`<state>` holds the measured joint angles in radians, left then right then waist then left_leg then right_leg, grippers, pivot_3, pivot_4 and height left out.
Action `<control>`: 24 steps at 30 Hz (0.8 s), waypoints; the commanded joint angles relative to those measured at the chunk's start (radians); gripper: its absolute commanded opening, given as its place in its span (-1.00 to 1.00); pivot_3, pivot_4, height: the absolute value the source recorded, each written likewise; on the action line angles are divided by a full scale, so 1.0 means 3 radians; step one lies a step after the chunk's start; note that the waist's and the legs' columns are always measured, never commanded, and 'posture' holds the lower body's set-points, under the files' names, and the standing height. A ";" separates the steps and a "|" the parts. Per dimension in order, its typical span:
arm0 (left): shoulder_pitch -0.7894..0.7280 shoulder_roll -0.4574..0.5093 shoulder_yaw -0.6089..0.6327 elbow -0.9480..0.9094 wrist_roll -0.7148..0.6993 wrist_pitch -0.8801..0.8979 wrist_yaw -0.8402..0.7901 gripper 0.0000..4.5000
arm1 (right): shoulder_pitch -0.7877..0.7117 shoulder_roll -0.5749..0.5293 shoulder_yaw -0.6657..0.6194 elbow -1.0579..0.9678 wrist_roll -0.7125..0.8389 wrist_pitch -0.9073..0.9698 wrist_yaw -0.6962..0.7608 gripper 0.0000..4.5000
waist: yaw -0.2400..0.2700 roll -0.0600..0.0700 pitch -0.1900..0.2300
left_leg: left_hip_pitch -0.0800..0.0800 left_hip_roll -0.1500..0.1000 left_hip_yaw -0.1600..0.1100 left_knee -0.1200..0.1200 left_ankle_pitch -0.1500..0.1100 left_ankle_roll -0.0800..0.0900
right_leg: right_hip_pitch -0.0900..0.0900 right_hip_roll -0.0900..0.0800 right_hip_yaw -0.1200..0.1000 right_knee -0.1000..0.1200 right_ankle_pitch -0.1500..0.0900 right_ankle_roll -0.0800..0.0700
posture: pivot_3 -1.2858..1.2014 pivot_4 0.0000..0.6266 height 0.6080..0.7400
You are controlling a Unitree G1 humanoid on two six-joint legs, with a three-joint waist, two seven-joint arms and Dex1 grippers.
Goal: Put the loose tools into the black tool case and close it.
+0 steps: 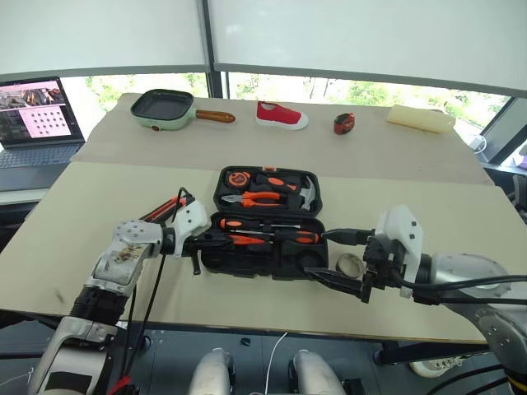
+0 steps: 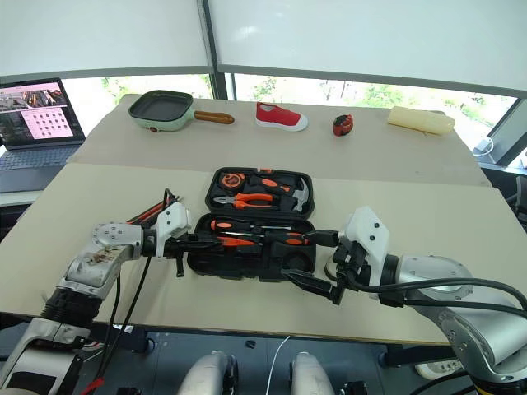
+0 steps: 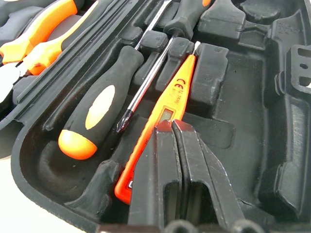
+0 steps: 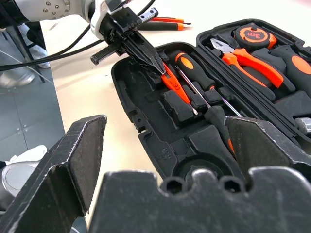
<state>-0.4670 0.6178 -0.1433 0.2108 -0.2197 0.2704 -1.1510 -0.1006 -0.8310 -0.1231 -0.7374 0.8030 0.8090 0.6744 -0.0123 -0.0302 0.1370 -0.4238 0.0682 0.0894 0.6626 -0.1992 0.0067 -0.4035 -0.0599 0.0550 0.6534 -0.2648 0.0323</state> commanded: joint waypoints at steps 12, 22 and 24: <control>0.0033 0.0019 0.0283 -0.0028 -0.0185 0.0311 0.0151 -0.97 | -0.0139 -0.0007 0.0035 0.0005 -0.0041 -0.0107 0.0096 1.00 | 0.0001 -0.0009 0.0006 | -0.0015 0.0000 -0.0001 -0.0008 0.0000 0.0000 | -0.0006 0.0000 -0.0002 -0.0020 0.0003 0.0004 | 0.03 -0.52 1.00; 0.1235 0.0542 0.1927 -0.1116 -0.0688 0.0892 0.0734 -0.03 | -0.0734 0.0025 0.0192 0.0328 -0.0007 -0.0167 0.0422 1.00 | -0.0088 -0.0029 0.0025 | -0.0024 0.0009 -0.0008 -0.0022 0.0000 0.0000 | -0.0033 0.0004 0.0004 -0.0017 0.0007 -0.0002 | 0.03 -0.52 1.00; 0.1451 0.0581 0.2153 -0.1221 -0.0718 0.0924 0.0796 0.23 | -0.0802 0.0029 0.0238 0.0399 -0.0028 -0.0192 0.0510 1.00 | -0.0068 -0.0031 0.0026 | -0.0024 0.0004 -0.0005 -0.0026 0.0000 0.0000 | -0.0035 -0.0002 0.0005 -0.0019 0.0006 0.0000 | 0.03 -0.52 1.00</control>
<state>-0.0600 0.7787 0.4287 -0.0977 -0.4039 0.5384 -0.9320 -0.3172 -0.8248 -0.0516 -0.6226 0.7965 0.7842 0.7981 -0.0327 -0.0396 0.1449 -0.4314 0.0692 0.0882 0.6544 -0.1992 0.0067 -0.4139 -0.0610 0.0566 0.6475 -0.2632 0.0326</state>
